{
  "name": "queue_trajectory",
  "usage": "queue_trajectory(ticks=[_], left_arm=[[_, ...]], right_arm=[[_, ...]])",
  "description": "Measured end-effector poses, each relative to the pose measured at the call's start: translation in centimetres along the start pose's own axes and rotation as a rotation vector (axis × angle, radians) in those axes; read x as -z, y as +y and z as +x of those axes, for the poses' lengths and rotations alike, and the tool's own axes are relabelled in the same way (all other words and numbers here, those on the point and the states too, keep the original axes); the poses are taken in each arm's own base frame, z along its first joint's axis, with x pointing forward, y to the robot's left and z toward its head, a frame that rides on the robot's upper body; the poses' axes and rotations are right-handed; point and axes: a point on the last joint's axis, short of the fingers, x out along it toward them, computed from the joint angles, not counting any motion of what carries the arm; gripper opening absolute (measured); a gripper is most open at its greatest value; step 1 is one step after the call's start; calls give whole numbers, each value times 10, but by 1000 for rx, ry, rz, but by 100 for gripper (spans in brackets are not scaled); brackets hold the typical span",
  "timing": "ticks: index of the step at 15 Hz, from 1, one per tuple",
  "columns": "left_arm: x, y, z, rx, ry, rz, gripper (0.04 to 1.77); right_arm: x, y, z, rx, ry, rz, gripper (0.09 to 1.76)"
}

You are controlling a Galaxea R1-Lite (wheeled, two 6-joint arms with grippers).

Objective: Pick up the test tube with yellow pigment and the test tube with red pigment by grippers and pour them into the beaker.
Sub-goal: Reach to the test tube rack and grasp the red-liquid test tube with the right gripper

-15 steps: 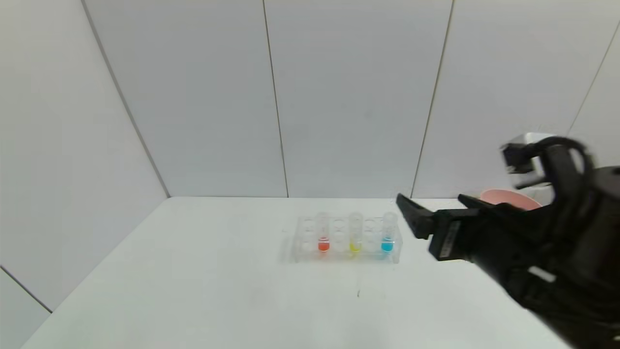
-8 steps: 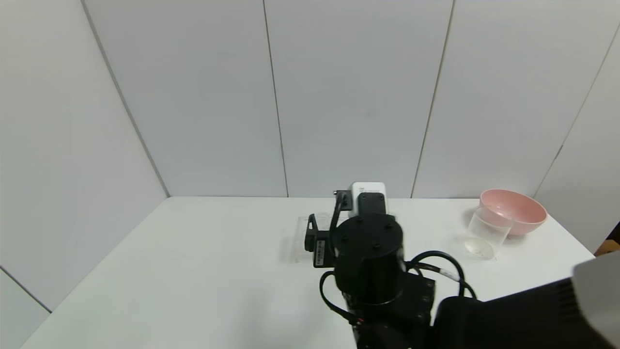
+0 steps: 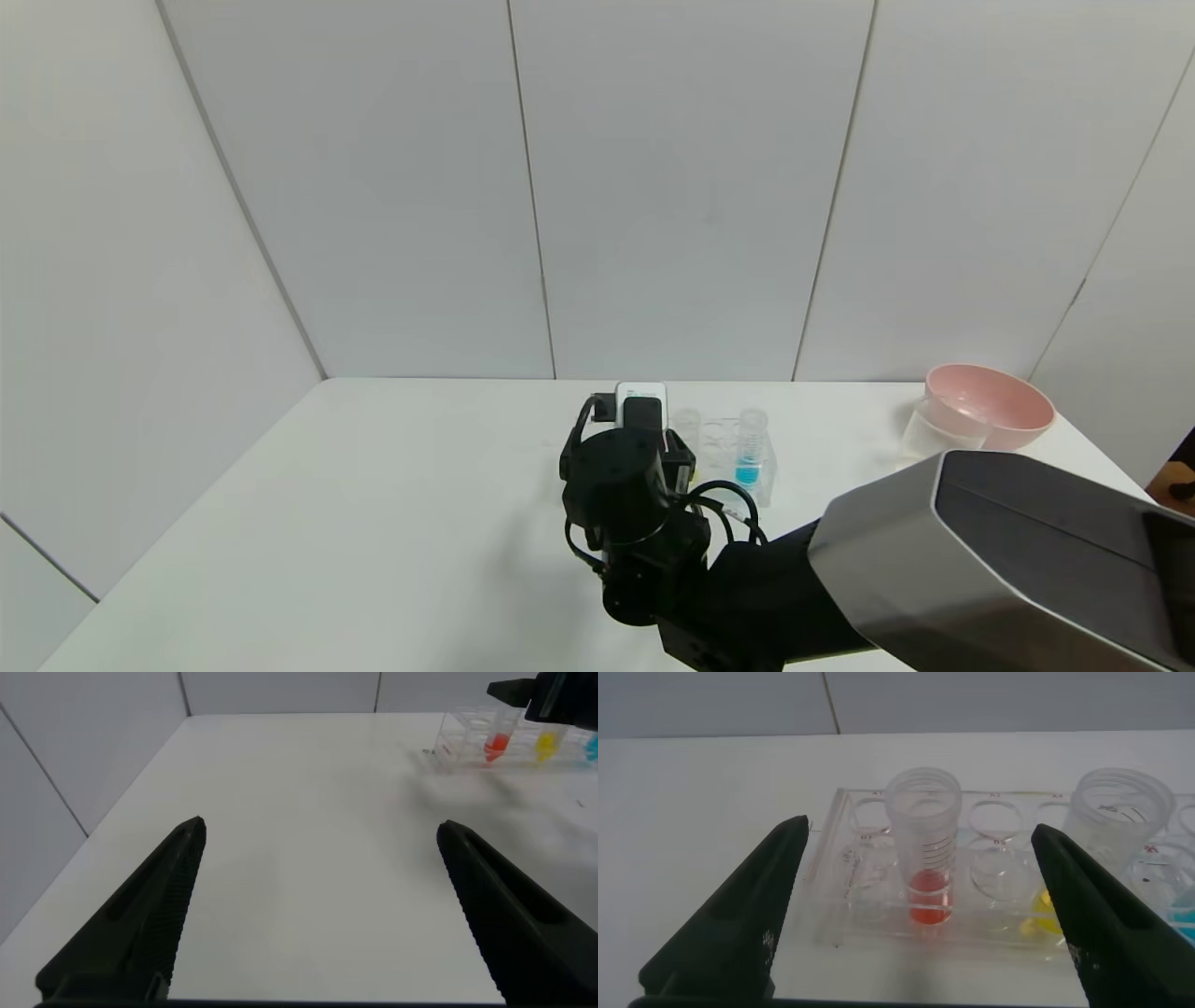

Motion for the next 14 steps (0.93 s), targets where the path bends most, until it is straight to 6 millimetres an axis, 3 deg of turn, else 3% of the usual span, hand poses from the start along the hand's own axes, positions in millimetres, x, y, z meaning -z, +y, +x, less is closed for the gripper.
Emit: queue_trajectory(ticks=[6,9,13,14], left_arm=[[0,0,0,0,0,0,176],[0,0,0,0,0,0,176],[0,0,0,0,0,0,176],[0,0,0,0,0,0,176]], right_arm=[[15,-3,32,-15,26,-7,168],[18,-4,39,-17,38,-14,116],[20,-5,41,-27,45,-17,71],[20,-6,41,-24,46,-20,54]])
